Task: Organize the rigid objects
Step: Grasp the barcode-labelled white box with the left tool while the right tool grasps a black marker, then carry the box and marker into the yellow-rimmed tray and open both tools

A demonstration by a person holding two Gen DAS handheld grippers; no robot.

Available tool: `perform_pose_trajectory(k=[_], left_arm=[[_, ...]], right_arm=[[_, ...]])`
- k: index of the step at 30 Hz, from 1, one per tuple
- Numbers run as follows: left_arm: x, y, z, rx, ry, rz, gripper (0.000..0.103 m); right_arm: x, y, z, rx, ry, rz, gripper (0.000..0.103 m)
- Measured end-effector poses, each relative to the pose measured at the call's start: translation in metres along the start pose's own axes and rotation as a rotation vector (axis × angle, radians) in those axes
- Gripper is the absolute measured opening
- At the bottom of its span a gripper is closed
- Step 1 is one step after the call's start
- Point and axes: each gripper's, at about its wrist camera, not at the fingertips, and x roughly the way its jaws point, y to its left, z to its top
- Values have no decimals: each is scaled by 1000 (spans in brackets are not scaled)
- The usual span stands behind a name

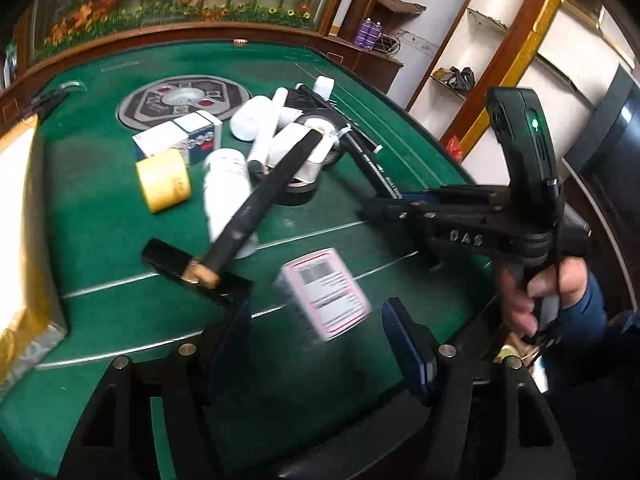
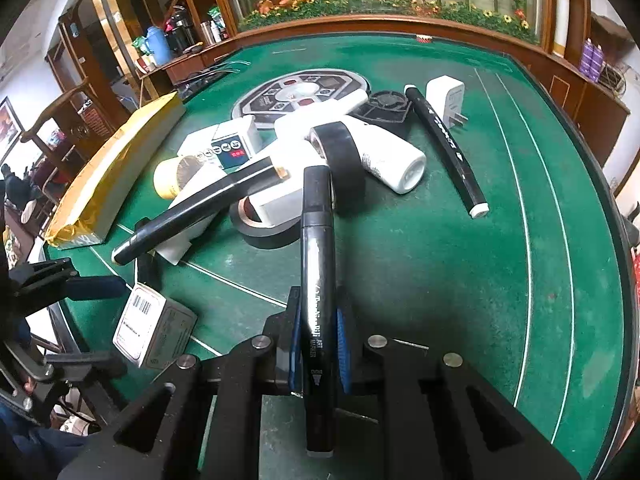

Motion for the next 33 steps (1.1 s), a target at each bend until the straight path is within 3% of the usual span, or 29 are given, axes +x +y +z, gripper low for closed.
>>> perform_pose_trajectory(k=[6, 8, 9, 14, 17, 23, 33], left_arm=[[25, -16, 8, 13, 55, 16, 72], [36, -20, 9, 25, 78, 49, 62], [37, -22, 8, 37, 70, 66, 44], [31, -16, 4, 30, 68, 43, 42], [21, -15, 3, 21, 41, 0, 42], [-13, -1, 9, -21, -49, -2, 42], [-95, 68, 3, -176, -229, 104, 42]], right_arm=[[-2, 1, -4, -13, -12, 16, 14], [-2, 1, -5, -17, -11, 17, 14], [-3, 0, -6, -17, -14, 19, 14], [-12, -2, -7, -22, -34, 25, 14], [-19, -1, -6, -34, -46, 39, 14], [-39, 7, 3, -33, -99, 113, 14], [-31, 73, 41, -108, -83, 240, 14]])
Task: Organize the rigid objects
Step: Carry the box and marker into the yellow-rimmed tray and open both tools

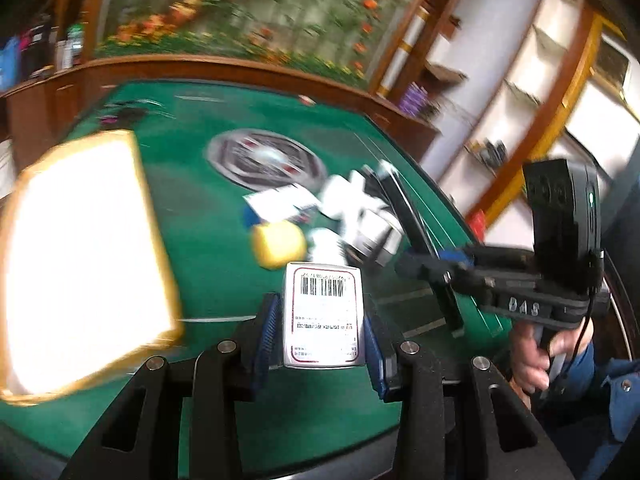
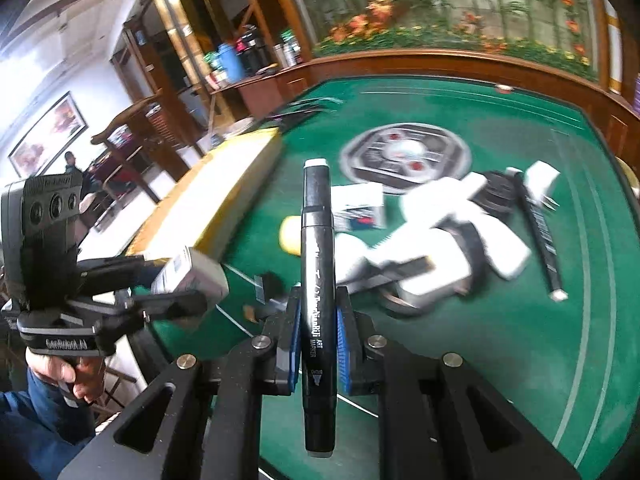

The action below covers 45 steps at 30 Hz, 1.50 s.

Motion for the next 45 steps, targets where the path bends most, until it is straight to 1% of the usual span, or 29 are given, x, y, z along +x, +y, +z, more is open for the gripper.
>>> perform_pose_trajectory(k=[4, 9, 14, 17, 20, 23, 25, 27, 29, 33, 37, 41, 42, 44, 45], left_arm=[[-26, 36, 7, -63, -63, 54, 42], [-44, 77, 16, -120, -93, 117, 42], [-51, 118, 23, -171, -94, 157, 42], [-47, 146, 34, -202, -78, 203, 42], [-37, 174, 49, -249, -50, 223, 42], [-14, 204, 72, -294, -9, 244, 42], [6, 221, 82, -297, 37, 258, 42], [22, 236, 88, -324, 68, 292, 42], [36, 250, 95, -334, 94, 292, 42], [52, 265, 101, -370, 123, 332, 42], [53, 277, 100, -418, 113, 334, 42], [55, 281, 102, -434, 110, 311, 42], [57, 281, 103, -429, 112, 310, 45], [56, 279, 103, -424, 105, 298, 53], [55, 278, 104, -423, 103, 295, 61]], right_arm=[[23, 32, 20, -31, 46, 60, 14], [51, 81, 47, -98, 74, 127, 14], [81, 119, 76, -130, 104, 165, 14], [102, 134, 95, -127, 129, 186, 14], [130, 146, 114, -112, 166, 190, 14], [164, 153, 133, -91, 205, 185, 14], [187, 151, 144, -64, 222, 157, 14], [210, 146, 152, -38, 260, 147, 14], [236, 136, 159, 12, 301, 143, 14], [274, 129, 167, 40, 361, 111, 14], [287, 129, 172, 54, 375, 97, 14], [293, 133, 171, 27, 381, 62, 14], [293, 135, 171, 20, 383, 56, 14], [295, 137, 169, 7, 387, 47, 14], [294, 138, 170, 3, 389, 46, 14]])
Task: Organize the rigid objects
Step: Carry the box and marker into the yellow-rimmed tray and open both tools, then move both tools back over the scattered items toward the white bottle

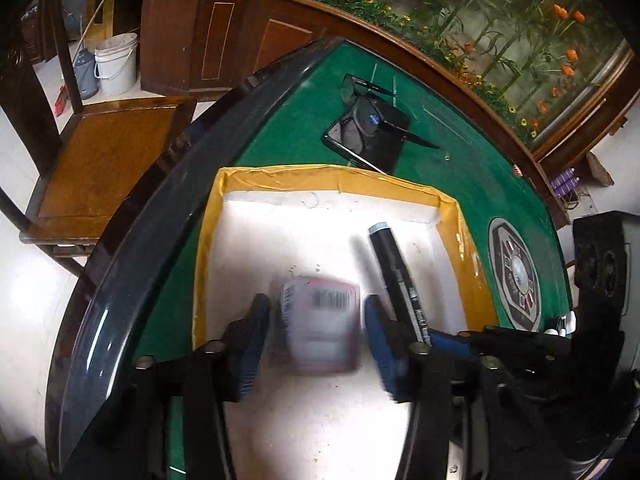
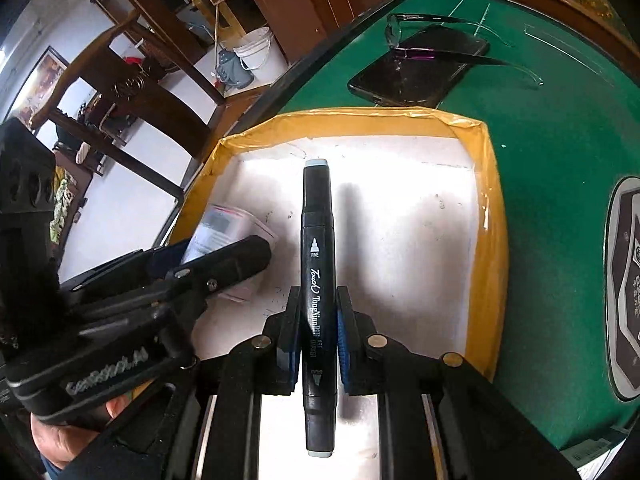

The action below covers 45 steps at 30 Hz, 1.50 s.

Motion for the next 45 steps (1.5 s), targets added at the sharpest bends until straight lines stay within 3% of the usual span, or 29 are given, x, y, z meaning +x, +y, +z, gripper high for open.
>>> perform_pose_trajectory(k=[2, 4, 9, 14, 22, 27, 35, 42, 45], left_arm=[[-5, -2, -2, 2, -11, -19, 71], [-10, -3, -3, 7, -18, -16, 75], [-21, -2, -8, -13, -25, -34, 77], [-42, -8, -18, -13, -61, -74, 77], [-78, -39, -52, 44, -119, -139, 77], [-99, -79, -90, 136, -153, -188, 79], [-120, -161, -151, 332, -160, -300, 84], [-108, -215, -197, 487, -84, -304, 91], [-100, -226, -211, 529, -61, -303, 92]], right_arm=[[3, 2, 3, -6, 1, -3, 14], [1, 0, 1, -18, 0, -16, 23], [-12, 6, -5, -60, -42, -35, 39], [-33, 11, -15, -72, -80, -27, 41], [-105, -17, -66, -35, -193, 85, 44], [-152, -63, -116, -21, -272, 82, 48], [-161, -128, -166, 13, -281, -16, 48], [-153, -132, -195, -36, -279, -42, 48], [-158, -132, -206, -66, -261, 3, 50]])
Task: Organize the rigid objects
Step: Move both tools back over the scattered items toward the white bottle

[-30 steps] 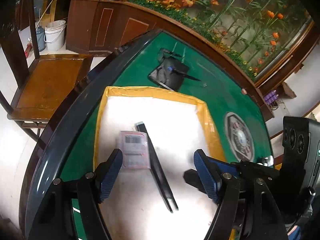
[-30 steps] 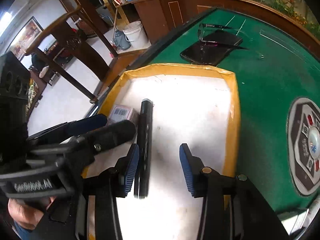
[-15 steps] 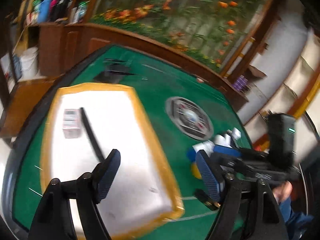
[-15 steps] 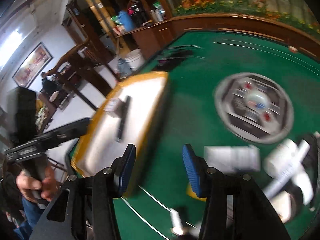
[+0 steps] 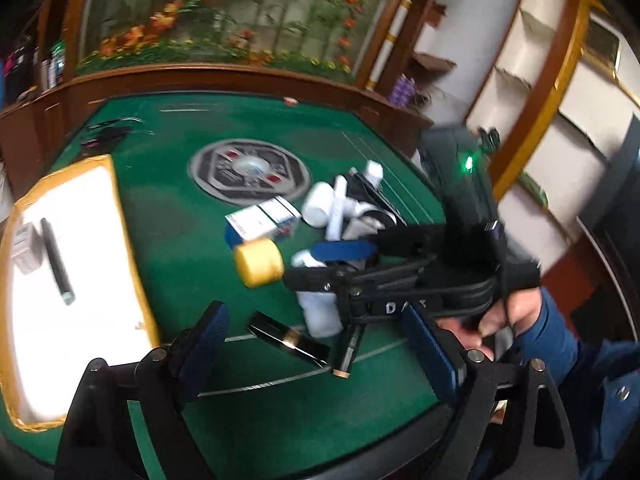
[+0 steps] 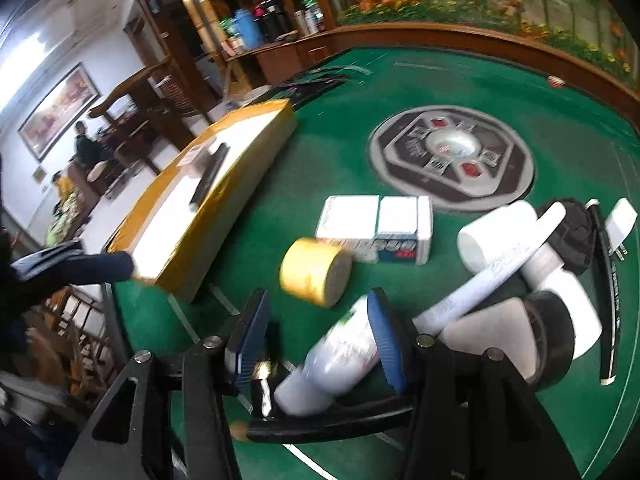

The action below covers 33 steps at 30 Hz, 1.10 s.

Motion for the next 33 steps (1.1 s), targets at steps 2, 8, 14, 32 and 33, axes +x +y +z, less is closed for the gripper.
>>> perform_pose_trajectory(k=[2, 8, 14, 32, 33], left_arm=[[6, -3, -4, 6, 19, -10, 92], [19, -8, -11, 18, 67, -9, 92], [27, -15, -19, 51, 100, -19, 92], [83, 1, -22, -41, 197, 64, 86], [87, 1, -22, -45, 208, 57, 80]], right_arm=[[-8, -3, -5, -9, -10, 10, 49], [-36, -41, -3, 94, -150, 38, 49], [-37, -77, -3, 239, -168, 52, 49], [-54, -81, -6, 256, -217, 99, 49], [-55, -80, -6, 251, -219, 99, 49]])
